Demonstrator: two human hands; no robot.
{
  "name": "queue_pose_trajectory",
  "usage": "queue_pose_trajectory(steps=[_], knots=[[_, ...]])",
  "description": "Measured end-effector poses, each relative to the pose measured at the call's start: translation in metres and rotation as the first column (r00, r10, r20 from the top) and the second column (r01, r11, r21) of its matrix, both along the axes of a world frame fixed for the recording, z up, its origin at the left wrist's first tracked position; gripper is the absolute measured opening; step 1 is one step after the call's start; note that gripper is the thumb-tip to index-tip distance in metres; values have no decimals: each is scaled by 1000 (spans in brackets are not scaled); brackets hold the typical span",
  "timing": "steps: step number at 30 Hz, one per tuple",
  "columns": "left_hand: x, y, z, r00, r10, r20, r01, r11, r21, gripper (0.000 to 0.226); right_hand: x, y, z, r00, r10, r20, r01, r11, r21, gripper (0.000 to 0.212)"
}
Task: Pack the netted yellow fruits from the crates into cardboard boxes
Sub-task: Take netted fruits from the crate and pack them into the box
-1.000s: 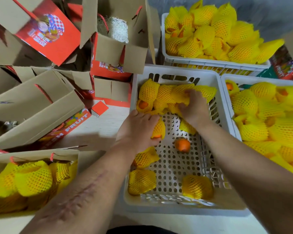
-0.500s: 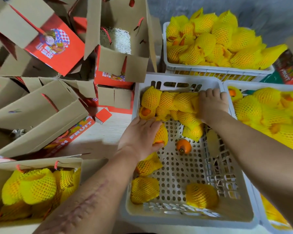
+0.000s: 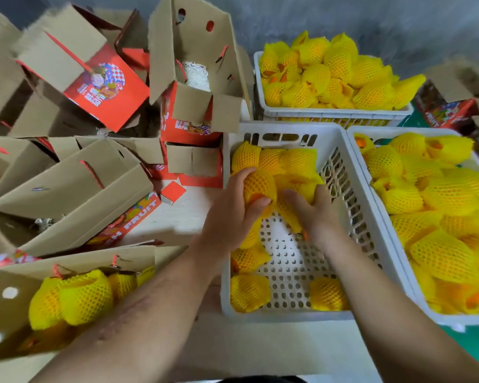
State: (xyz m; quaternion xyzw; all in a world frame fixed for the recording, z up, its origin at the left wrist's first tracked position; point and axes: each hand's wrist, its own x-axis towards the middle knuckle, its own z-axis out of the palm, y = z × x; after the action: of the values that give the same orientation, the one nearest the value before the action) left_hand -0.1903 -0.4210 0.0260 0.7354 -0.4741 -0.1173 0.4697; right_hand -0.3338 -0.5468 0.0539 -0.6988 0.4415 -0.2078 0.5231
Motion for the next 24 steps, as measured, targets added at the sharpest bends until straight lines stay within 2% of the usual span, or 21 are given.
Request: queue_pose_trajectory(steps=[1,3,4,7,10,12,14,16,18,20,22,24], knots=[[-4,11,2,998,12,-68,-15,998,-53,63,3,13,1,998,-12,69,7,997,79,39],[-6,37,9,994,36,-100,-50,989,-142,57,11,41,5,995,-3,105,-14,986,165,89],[-3,52,12,995,50,-90,-66,981,-181,52,17,57,7,993,12,119,-35,981,190,100],[16,109,19,992,84,-93,-104,967,-231,43,37,109,8,983,73,169,-100,983,156,71],[38,171,20,987,73,-146,-96,983,-159,54,65,160,3,995,75,65,-78,996,51,63],[49,206,20,959,85,-271,-127,982,-141,69,84,193,4,999,37,11,-37,997,-61,51],[62,234,21,903,139,-406,-206,970,-126,72,104,224,6,996,59,61,-56,997,-50,44],[81,259,18,818,99,-566,-220,964,-149,61,122,251,4,990,97,106,-96,995,-15,41],[103,278,16,605,-2,-796,-245,951,-188,49,138,275,1,984,126,127,-125,992,-12,36],[125,296,17,443,8,-897,-290,947,-135,49,154,299,3,980,149,128,-151,988,8,37],[142,312,19,385,62,-921,-320,945,-70,46,168,316,2,973,162,166,-191,966,176,47],[158,328,11,393,74,-916,-311,949,-57,37,173,324,0,945,206,253,-297,866,403,58]])
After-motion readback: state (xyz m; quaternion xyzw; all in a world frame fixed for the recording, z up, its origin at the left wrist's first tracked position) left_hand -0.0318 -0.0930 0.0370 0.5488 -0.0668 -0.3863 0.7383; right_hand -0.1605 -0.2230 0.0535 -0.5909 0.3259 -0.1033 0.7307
